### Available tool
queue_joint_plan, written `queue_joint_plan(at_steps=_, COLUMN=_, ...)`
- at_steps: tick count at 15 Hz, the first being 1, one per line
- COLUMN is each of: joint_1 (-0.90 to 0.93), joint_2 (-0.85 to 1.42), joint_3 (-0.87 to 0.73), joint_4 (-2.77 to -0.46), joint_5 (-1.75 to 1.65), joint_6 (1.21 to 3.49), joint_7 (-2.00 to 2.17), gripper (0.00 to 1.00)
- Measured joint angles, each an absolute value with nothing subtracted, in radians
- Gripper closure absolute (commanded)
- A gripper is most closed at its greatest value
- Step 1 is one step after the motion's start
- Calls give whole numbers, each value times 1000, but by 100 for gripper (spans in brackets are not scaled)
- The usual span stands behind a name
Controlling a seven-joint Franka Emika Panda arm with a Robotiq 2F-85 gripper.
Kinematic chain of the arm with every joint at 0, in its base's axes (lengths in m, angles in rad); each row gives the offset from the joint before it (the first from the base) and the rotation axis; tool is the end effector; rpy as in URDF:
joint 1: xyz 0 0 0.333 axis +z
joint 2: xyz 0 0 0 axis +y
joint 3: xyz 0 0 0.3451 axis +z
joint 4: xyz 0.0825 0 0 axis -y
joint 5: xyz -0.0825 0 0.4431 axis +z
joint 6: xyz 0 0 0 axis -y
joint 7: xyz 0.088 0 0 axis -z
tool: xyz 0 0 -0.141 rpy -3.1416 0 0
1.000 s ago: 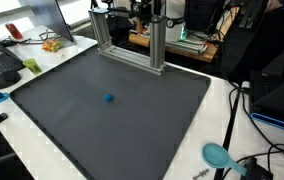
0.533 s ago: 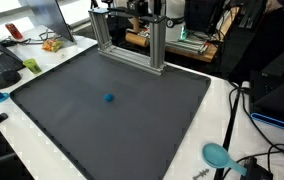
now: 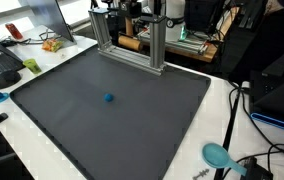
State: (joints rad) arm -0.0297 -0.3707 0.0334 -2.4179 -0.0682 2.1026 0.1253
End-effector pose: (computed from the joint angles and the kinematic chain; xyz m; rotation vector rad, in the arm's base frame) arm 0.4792 -0.0035 0.4189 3.0689 -0.1391 0.0913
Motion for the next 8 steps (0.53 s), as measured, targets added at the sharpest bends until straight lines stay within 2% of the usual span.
queue_joint_plan(at_steps=8, joint_1=-7, joint_2=-158, joint_3=66, joint_4=-2246, joint_5=-85, joint_6=2255, joint_7=131, gripper=78)
